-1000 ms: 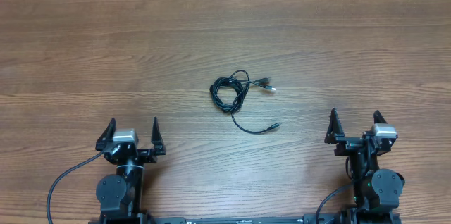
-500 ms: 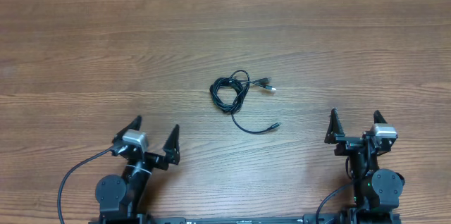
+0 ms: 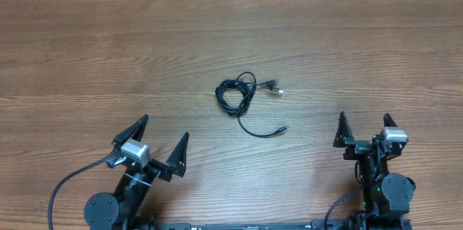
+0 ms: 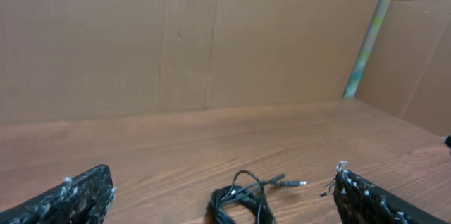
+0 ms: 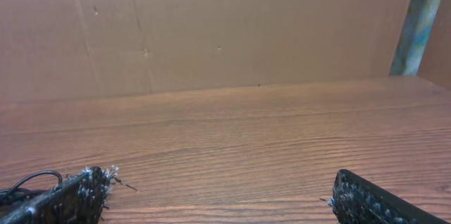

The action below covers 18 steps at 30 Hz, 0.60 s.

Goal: Untangle cables
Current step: 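Raise the left gripper and swing it toward the black cable coil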

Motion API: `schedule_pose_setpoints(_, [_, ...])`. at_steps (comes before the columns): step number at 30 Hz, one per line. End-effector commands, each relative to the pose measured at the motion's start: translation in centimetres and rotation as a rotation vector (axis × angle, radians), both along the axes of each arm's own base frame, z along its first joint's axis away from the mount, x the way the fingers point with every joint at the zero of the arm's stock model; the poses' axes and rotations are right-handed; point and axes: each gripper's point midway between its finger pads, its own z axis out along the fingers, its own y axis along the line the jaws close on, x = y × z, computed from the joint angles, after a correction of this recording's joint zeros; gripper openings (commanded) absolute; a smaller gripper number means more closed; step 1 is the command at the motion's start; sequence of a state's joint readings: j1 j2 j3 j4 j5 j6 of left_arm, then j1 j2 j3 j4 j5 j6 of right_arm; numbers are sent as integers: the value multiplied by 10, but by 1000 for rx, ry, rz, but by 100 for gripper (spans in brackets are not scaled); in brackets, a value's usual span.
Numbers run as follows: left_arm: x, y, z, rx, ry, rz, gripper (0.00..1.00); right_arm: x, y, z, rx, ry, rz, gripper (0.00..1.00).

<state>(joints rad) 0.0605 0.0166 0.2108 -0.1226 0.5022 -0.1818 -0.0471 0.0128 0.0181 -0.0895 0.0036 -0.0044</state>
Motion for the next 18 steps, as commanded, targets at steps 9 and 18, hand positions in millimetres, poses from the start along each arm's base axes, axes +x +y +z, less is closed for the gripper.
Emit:
schedule_pose_setpoints(9, [15,-4,45,-10,99,-29,100,0,0,-1,-8,-6,1,100])
schedule_pose_setpoints(18, [31,-16,63,8,334,-123,100,0,0,-1,-8,-6,1,100])
